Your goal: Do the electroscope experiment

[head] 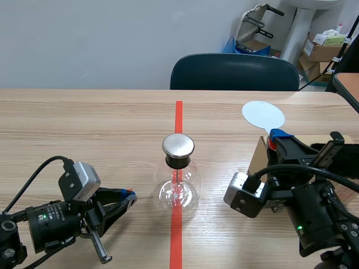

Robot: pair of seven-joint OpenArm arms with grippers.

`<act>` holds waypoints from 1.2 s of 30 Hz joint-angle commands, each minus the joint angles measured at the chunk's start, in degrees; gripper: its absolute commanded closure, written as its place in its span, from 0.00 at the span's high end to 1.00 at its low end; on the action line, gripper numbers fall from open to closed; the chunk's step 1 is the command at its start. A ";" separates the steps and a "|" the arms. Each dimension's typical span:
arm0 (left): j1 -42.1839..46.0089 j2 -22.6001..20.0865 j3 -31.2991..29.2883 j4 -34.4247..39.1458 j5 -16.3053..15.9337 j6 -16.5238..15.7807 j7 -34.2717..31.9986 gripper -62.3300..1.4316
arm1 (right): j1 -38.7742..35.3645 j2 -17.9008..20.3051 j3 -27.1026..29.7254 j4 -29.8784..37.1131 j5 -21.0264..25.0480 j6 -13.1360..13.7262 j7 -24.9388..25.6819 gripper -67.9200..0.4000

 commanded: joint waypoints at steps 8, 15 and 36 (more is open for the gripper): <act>-0.15 0.28 0.07 1.25 -0.57 -0.26 -0.94 0.07 | 0.66 0.74 0.13 1.38 0.17 -0.37 -0.17 0.03; -0.15 0.28 0.07 1.25 -0.55 -0.26 -0.94 0.07 | 0.66 0.74 0.13 1.38 0.17 -0.37 -0.17 0.03; -0.17 0.28 0.07 1.25 -0.55 -0.07 0.15 0.07 | 0.66 0.76 0.13 1.40 0.17 -0.39 -1.57 0.03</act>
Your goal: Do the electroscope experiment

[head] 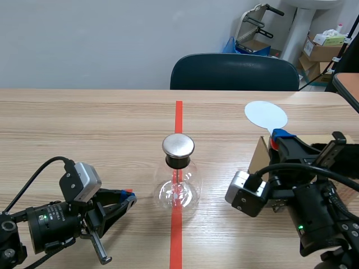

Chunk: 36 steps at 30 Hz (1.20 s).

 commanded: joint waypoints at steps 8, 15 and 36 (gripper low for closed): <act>-0.17 0.28 0.07 1.25 -0.55 -0.11 -0.76 0.07 | 0.85 1.16 -0.61 1.81 -1.55 0.94 -2.73 0.03; -0.17 0.28 0.07 1.25 -0.55 -0.11 -0.76 0.07 | 0.96 1.90 -2.64 4.37 -2.21 1.77 -3.50 0.03; -0.17 0.28 0.07 1.25 -0.55 -0.11 -0.74 0.07 | 0.79 2.82 -4.00 6.73 -4.98 8.20 5.97 0.03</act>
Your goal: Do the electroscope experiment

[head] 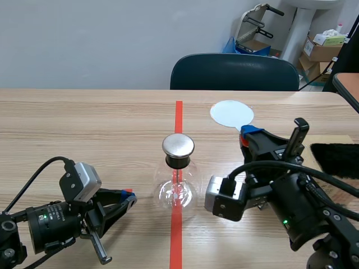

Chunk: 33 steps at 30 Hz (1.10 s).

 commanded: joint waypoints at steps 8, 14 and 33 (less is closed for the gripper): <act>-0.17 0.28 0.07 1.25 -0.55 -0.11 -0.70 0.07 | 0.79 0.74 0.17 0.68 0.00 -0.76 9.99 0.03; -0.17 0.28 0.07 1.25 -0.57 -0.11 -0.72 0.07 | 0.79 0.74 0.17 0.68 0.00 -0.76 15.15 0.03; -0.17 0.28 0.07 1.25 -0.57 -0.09 -0.74 0.07 | 0.79 0.74 0.17 0.68 0.00 -0.76 22.01 0.03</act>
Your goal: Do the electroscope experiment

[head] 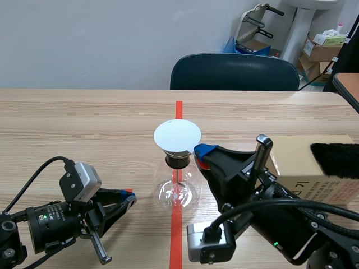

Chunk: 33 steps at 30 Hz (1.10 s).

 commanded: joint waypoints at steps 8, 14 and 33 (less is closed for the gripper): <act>-0.17 0.28 0.07 1.25 -0.57 -0.09 -0.76 0.07 | 0.79 0.74 0.17 0.68 0.20 -0.63 0.00 0.03; -0.17 0.28 0.07 1.25 -0.57 -0.09 -0.76 0.07 | 0.79 0.74 0.17 0.68 0.20 -0.63 -0.39 0.03; -0.17 0.28 0.07 1.25 -0.57 -0.09 -0.76 0.07 | 0.76 0.74 0.17 0.68 0.20 -0.63 -26.43 0.03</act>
